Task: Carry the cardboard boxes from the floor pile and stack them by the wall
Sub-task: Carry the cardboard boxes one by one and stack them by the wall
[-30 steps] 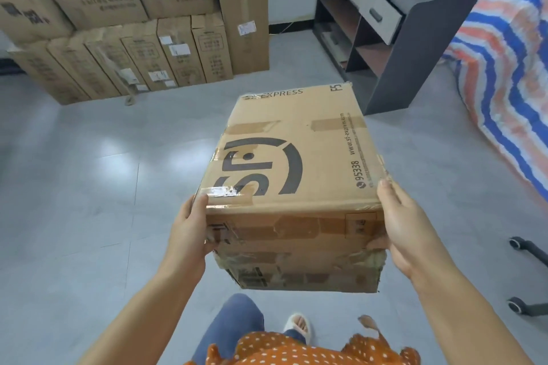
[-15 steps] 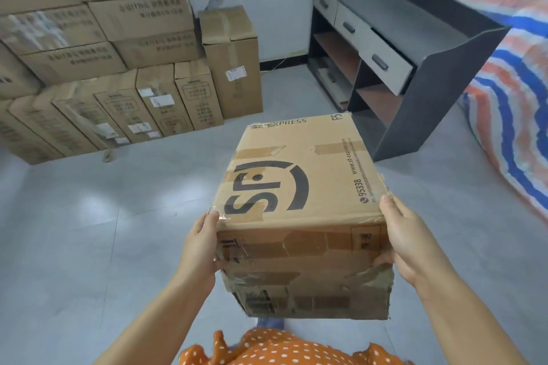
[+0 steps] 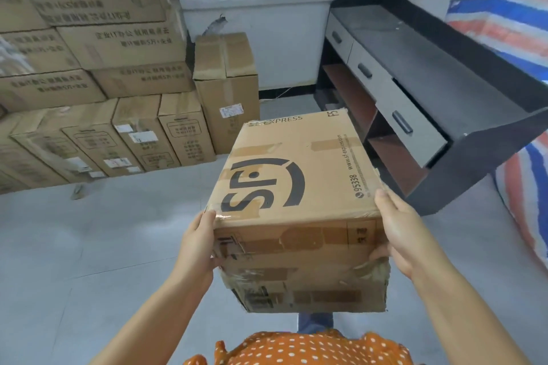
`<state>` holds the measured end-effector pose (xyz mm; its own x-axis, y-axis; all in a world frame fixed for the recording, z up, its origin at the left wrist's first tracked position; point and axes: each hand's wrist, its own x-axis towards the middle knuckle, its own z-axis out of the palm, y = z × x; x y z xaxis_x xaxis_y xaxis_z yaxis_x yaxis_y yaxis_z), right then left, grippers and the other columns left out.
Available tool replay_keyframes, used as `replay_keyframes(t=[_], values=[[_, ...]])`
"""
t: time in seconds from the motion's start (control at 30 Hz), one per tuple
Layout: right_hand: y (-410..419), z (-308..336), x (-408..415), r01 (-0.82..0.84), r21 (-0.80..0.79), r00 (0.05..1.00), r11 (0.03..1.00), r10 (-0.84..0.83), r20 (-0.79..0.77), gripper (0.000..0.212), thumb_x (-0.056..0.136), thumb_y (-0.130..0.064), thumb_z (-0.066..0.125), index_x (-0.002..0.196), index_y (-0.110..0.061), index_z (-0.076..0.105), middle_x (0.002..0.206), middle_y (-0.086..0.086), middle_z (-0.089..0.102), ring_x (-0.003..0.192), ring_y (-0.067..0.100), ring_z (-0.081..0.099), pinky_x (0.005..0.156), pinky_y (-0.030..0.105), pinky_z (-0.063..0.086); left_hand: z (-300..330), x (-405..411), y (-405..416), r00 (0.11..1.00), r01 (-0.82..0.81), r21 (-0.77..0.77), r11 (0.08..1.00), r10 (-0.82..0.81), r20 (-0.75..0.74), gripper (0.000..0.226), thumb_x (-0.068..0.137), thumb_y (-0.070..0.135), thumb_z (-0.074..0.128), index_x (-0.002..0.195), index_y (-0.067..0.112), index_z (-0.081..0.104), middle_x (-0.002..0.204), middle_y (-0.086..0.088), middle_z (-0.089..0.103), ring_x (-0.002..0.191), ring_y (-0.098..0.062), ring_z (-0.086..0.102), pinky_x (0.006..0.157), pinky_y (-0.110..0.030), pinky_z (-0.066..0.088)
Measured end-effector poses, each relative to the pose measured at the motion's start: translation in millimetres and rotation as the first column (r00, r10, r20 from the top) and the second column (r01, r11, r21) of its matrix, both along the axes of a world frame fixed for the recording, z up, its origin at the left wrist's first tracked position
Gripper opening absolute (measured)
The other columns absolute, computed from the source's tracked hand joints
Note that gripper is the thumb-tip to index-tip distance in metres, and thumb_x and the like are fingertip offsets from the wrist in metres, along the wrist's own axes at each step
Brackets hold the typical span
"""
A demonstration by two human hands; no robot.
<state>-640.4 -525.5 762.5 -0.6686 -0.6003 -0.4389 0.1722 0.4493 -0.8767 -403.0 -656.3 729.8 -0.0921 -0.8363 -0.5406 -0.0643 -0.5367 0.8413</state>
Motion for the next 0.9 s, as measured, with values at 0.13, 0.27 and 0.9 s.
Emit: replay_keyframes(t=[0.13,0.27,0.9], values=[[-76.5,5.1,-76.4,-0.103,0.007,0.995,0.995,0.103,-0.013,0.044,0.103,-0.043,0.027,0.144,-0.036,0.04,0.141,-0.009,0.051,0.132,0.022,0.044,0.107,0.059,0.036,-3.2,-64.1,-56.5,0.998,-0.062,0.007,0.998,0.062,-0.001,0.022,0.097,0.029,0.04,0.092,0.031,0.061,0.095,0.003,0.059,0.085,-0.015,0.055,0.067,-0.037,0.05],[-156.7,14.1,-142.9,-0.164,0.009,0.986,0.986,0.164,-0.027,0.045,0.103,-0.044,0.028,0.147,-0.036,0.036,0.147,-0.011,0.045,0.137,0.018,0.038,0.111,0.055,0.032,0.1,-124.0,-120.3,0.988,-0.155,0.047,0.987,0.156,-0.016,0.021,0.097,0.028,0.042,0.098,0.031,0.062,0.096,0.003,0.06,0.084,-0.015,0.055,0.073,-0.039,0.05],[-603.9,75.0,-229.4,-0.245,-0.228,0.969,0.942,0.229,-0.096,0.041,0.103,-0.041,0.027,0.142,-0.04,0.042,0.134,-0.009,0.057,0.128,0.02,0.048,0.106,0.06,0.037,52.4,-205.6,-563.5,0.963,-0.241,-0.172,0.955,0.213,-0.165,0.024,0.095,0.03,0.043,0.093,0.033,0.067,0.079,0.011,0.074,0.065,-0.01,0.071,0.06,-0.032,0.052]])
